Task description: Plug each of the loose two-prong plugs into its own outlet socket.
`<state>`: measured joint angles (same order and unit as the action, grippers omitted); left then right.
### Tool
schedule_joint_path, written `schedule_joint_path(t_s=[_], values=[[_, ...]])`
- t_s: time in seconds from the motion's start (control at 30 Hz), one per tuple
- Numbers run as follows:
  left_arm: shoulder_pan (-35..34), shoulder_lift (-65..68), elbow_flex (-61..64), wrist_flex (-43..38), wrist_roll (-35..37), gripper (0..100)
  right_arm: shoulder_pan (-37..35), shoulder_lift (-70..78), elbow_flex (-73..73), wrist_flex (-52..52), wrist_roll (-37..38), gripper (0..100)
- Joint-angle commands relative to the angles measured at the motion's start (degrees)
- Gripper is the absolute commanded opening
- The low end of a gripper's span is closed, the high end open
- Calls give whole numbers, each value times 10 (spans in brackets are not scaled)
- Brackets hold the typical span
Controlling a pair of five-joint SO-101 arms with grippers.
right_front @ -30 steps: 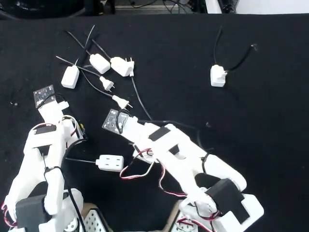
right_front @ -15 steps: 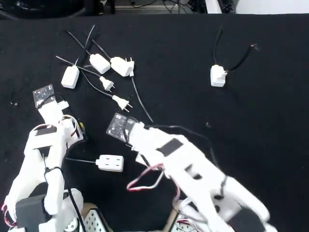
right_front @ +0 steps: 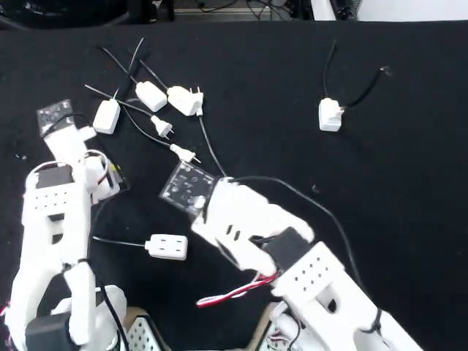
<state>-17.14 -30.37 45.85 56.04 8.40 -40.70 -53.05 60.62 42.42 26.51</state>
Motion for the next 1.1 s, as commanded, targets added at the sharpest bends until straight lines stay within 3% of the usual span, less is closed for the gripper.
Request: schedule_joint_path(t_s=[0.0,0.27,0.6,1.07], values=[[4,-67,-6,4,1,202,-37,50,-3,-62,-4,11],[7,-213,179,-144,4,202,-42,156,-1,-126,-9,11],[16,-396,265,-134,5,202,-33,189,0,-184,-135,11],[118,-514,323,-135,3,202,-35,257,-1,-236,-138,11]])
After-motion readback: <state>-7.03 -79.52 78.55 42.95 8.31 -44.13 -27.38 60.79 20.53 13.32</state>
